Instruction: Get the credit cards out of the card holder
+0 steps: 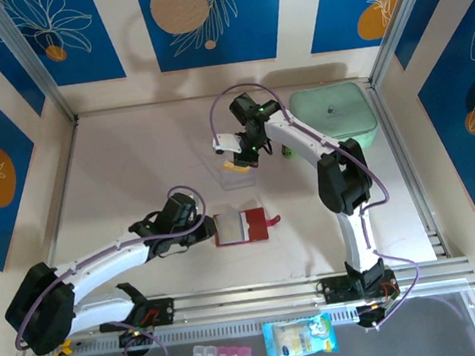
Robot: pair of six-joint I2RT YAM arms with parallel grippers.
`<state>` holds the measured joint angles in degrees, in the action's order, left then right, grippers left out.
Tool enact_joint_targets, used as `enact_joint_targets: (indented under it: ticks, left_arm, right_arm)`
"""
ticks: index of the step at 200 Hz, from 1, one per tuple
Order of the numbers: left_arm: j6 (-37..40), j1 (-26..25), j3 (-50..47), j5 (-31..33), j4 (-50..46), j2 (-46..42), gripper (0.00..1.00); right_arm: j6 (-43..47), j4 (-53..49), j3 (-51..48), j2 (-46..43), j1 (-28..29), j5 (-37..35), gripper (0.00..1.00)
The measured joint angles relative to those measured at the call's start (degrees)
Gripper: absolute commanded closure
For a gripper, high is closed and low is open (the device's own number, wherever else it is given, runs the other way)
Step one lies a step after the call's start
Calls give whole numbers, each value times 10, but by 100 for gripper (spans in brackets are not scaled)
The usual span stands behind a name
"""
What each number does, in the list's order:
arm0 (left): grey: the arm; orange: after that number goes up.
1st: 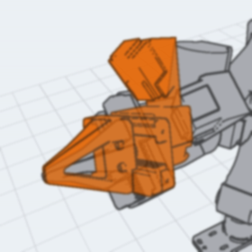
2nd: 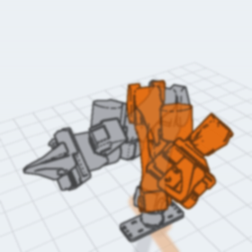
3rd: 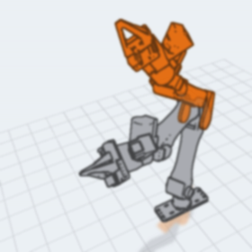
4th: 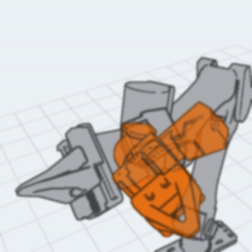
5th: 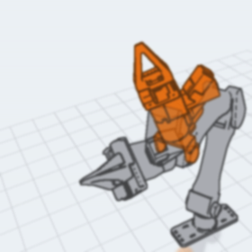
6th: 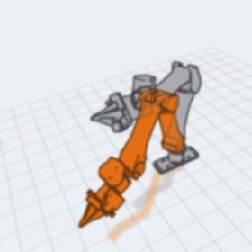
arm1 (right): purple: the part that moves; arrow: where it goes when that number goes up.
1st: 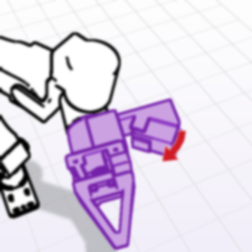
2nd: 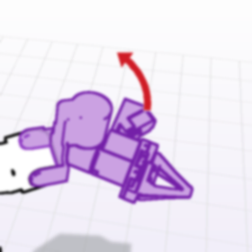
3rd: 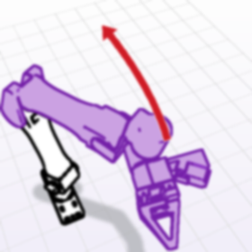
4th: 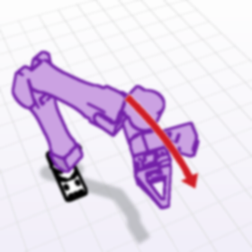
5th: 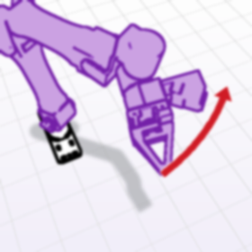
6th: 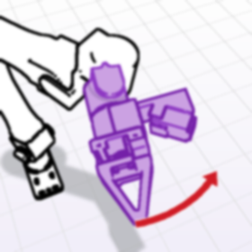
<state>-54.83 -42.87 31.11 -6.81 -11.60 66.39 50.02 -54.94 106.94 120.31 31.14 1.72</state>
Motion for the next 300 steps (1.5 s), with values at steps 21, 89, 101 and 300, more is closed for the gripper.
enact_joint_targets:
  ticks: [21,89,101,300]
  left_arm:
    - [-4,0,-5,1,0,-5,70]
    - [-4,2,-8,8,0,-11,69]
    - [-4,3,-8,7,0,-10,69]
    - [-2,12,-8,16,0,-19,70]
  right_arm:
    - [9,-14,10,18,-1,-3,100]
    - [21,-77,42,62,-5,2,100]
    - [21,-85,48,71,-5,3,100]
    - [-29,-37,54,25,-14,-20,80]
